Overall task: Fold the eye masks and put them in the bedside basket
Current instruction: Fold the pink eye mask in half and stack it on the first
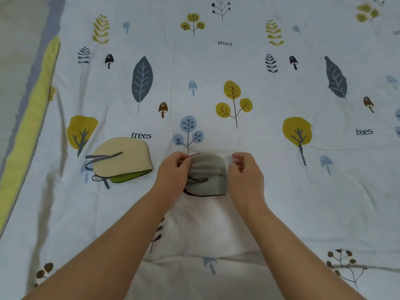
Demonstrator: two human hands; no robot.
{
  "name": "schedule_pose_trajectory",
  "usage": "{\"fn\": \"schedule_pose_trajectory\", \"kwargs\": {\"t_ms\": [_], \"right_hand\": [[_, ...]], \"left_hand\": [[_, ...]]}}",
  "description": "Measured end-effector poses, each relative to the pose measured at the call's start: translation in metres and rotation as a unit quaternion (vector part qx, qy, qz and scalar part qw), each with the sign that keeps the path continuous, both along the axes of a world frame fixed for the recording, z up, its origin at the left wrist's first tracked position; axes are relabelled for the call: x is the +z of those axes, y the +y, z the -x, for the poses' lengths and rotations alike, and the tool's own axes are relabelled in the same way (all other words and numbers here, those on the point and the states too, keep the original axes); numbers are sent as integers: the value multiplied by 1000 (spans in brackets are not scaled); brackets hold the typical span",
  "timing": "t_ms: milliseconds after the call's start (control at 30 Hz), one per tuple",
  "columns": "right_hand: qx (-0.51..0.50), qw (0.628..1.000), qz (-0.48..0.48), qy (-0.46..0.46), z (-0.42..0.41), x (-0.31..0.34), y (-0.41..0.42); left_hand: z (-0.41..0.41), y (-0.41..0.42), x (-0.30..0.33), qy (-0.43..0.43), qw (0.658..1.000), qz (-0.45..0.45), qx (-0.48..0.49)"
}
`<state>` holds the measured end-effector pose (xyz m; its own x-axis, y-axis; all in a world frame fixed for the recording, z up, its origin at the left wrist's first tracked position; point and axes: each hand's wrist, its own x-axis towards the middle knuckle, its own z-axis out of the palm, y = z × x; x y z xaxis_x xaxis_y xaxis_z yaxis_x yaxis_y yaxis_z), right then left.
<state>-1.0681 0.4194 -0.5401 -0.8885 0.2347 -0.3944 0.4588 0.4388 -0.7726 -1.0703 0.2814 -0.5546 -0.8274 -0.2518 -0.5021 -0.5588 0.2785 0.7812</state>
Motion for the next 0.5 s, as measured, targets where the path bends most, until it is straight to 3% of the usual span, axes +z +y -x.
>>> {"fn": "schedule_pose_trajectory", "kwargs": {"t_ms": [100,267,367,500], "right_hand": [[7,991,72,-117,4,-9,4],[-23,996,66,-46,3,-19,9],[-18,999,35,-27,3,-25,19],[6,999,-42,-31,3,-28,26]], "left_hand": [[0,3,0,22,997,-76,24],[-1,4,-2,-63,981,-159,-87],[3,-3,-4,-78,985,-59,-143],[7,-14,-2,-12,969,225,-102]]}}
